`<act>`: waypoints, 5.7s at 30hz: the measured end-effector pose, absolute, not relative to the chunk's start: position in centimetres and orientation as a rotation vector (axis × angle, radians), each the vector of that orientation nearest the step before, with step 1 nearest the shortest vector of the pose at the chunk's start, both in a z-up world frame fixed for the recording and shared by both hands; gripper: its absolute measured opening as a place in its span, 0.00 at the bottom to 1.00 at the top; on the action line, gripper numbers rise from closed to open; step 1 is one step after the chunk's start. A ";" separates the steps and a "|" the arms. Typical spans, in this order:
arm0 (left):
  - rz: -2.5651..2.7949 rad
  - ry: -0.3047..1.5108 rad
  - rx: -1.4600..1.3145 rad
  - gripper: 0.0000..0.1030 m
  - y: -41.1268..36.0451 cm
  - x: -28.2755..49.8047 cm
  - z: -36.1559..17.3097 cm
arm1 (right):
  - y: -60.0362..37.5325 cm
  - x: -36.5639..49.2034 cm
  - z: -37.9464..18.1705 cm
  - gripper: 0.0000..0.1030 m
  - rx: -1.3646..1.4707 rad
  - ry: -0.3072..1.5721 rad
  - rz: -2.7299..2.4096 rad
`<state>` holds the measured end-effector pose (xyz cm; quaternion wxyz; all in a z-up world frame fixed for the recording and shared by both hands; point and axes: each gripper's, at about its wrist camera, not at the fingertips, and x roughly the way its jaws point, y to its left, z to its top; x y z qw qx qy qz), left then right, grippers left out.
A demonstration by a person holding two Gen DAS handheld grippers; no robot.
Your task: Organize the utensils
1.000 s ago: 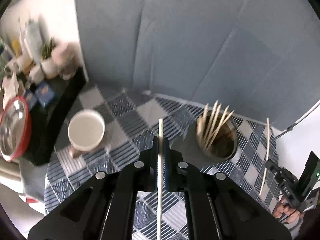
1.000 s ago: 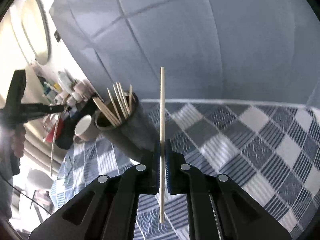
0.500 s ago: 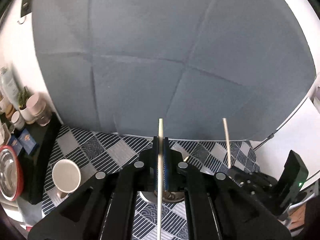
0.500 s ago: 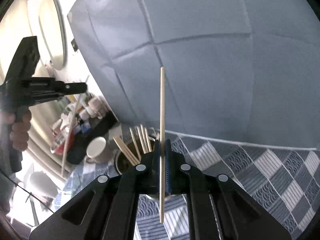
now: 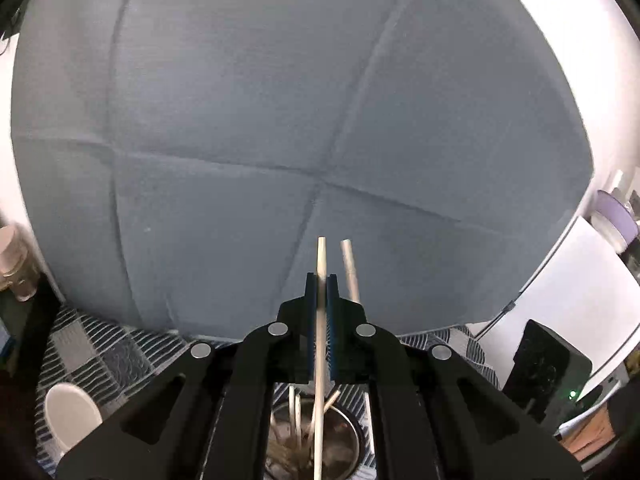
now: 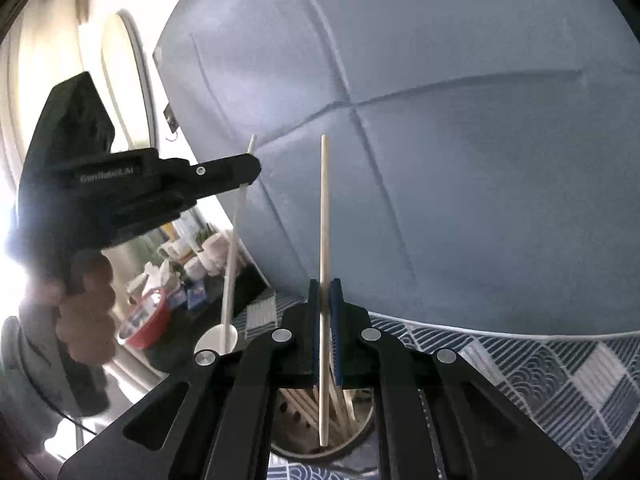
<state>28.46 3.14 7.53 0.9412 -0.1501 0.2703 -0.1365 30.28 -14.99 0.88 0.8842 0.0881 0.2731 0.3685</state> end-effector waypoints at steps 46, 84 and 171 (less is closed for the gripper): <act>-0.181 0.659 -0.289 0.74 4.4 18.1 1.7 | -14.9 22.2 0.4 0.80 0.014 0.635 0.542; 0.072 0.763 -0.175 0.94 2.9 4.1 0.4 | -20.6 6.8 2.7 0.92 0.015 0.778 0.273; 0.069 0.739 -0.155 0.94 -0.6 -0.5 0.7 | -20.4 2.0 1.8 0.92 -0.051 0.774 0.250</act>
